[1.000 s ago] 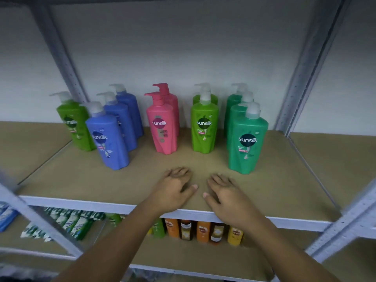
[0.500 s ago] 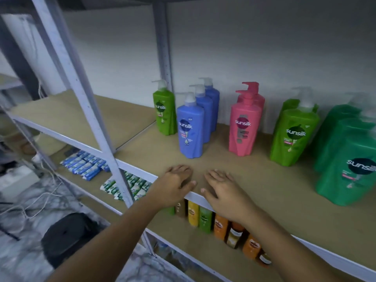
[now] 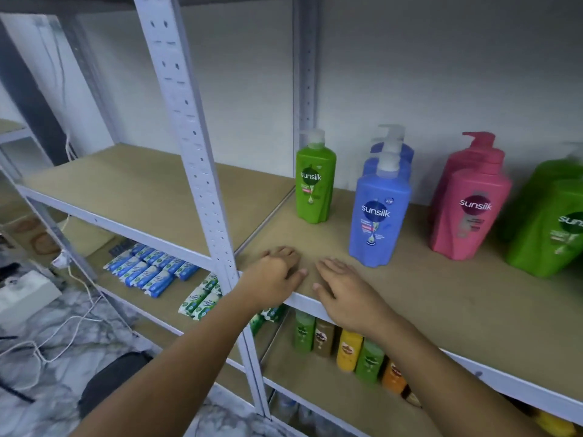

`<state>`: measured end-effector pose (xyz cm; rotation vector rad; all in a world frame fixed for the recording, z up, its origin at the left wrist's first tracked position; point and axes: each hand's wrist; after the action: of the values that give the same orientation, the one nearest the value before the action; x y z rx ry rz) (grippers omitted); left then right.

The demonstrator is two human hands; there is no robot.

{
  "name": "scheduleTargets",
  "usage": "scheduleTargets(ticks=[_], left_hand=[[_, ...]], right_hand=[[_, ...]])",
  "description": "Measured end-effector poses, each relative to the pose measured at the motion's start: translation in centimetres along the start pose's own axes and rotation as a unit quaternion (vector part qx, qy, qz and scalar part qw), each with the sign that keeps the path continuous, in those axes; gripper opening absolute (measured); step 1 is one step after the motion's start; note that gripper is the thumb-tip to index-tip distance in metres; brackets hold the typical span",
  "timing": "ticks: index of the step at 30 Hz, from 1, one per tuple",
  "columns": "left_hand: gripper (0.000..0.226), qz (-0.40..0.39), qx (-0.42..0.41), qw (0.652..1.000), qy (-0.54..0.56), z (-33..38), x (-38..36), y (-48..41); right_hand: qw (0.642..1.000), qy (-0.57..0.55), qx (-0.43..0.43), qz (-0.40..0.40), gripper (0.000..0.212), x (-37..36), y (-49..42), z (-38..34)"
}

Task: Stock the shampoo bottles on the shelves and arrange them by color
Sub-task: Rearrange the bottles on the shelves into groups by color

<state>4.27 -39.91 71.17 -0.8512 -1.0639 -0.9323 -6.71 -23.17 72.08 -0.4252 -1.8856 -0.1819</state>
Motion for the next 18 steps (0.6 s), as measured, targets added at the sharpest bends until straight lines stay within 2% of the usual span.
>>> scheduleTargets(ticks=[6, 10, 18], left_hand=[[0.035, 0.011, 0.012, 1.000, 0.009, -2.7, -0.4, -3.8], [0.047, 0.001, 0.027, 1.000, -0.006, -3.3, -0.5, -5.9], [0.062, 0.045, 0.020, 0.998, -0.031, -4.4, -1.5, -6.7]], right_hand=[[0.994, -0.048, -0.080, 0.055, 0.055, -1.0, -4.1, -1.4], [0.985, -0.086, -0.122, 0.085, 0.058, -1.0, -6.1, -1.6], [0.943, -0.203, -0.208, 0.160, 0.070, 0.2, -10.9, -0.9]])
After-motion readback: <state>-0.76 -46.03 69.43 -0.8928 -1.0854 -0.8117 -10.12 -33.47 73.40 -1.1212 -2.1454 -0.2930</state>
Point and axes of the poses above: each hand's wrist, its own y-axis away from the middle knuckle, its own x-axis out of the back of the hand, z = x × y, and after that the axes turned 1 degree about -z, right-handed
